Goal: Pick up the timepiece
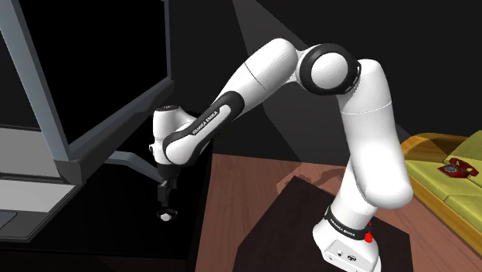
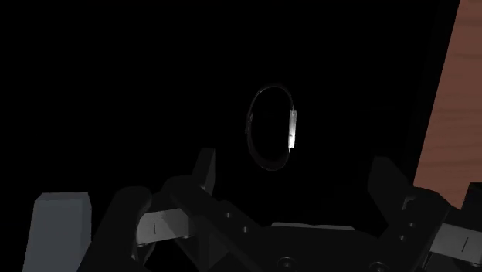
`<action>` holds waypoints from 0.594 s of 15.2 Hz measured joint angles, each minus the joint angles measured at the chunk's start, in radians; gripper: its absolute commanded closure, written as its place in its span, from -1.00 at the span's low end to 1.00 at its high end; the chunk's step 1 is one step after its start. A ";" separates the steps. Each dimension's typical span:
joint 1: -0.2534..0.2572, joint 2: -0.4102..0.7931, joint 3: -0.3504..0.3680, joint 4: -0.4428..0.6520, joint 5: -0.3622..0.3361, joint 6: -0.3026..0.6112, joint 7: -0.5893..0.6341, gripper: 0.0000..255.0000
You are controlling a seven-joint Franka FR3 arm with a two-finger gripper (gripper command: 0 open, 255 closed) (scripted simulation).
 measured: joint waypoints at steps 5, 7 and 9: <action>0.025 0.121 0.004 0.094 -0.015 0.018 -0.009 -1.00; 0.027 0.140 0.001 0.095 -0.018 0.036 -0.011 -1.00; 0.032 0.169 -0.002 0.107 -0.021 0.053 -0.009 -1.00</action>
